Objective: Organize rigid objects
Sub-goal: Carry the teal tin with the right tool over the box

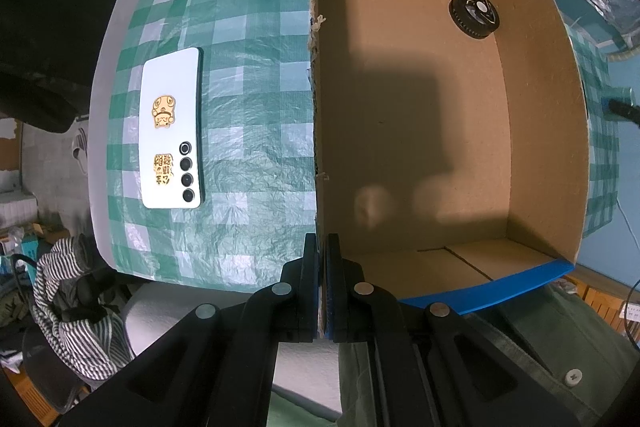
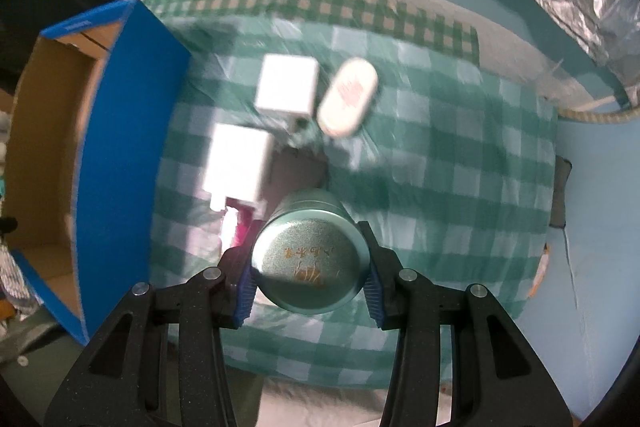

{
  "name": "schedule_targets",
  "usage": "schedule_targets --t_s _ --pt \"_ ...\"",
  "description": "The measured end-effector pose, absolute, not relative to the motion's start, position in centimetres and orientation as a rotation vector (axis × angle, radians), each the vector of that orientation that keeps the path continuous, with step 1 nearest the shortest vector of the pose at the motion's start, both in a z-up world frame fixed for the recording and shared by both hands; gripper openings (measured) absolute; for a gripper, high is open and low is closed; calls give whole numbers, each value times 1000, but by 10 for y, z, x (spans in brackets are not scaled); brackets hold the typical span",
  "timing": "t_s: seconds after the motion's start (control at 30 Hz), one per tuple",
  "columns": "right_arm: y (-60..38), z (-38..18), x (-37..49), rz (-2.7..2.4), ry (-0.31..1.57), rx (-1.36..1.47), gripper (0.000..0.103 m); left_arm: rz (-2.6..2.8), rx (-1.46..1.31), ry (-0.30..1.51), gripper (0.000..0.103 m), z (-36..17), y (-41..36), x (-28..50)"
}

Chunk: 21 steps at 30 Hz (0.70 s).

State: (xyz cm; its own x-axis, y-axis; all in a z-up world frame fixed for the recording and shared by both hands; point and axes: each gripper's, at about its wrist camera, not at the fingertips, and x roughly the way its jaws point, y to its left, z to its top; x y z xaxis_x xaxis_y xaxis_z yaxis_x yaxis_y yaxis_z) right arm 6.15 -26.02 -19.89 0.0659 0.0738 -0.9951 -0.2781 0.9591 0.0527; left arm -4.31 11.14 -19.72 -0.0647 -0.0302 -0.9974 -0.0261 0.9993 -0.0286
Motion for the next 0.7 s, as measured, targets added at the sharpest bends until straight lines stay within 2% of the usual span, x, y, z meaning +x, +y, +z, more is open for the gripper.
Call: schedule_targets --t_s 0.37,0.7 --pt "-211 -148 78 375 1399 -200 44 -3 -44 1636 3 -197 111 -43" --pt "-159 -131 87 478 1356 -250 44 -3 -45 1635 3 -198 112 -44"
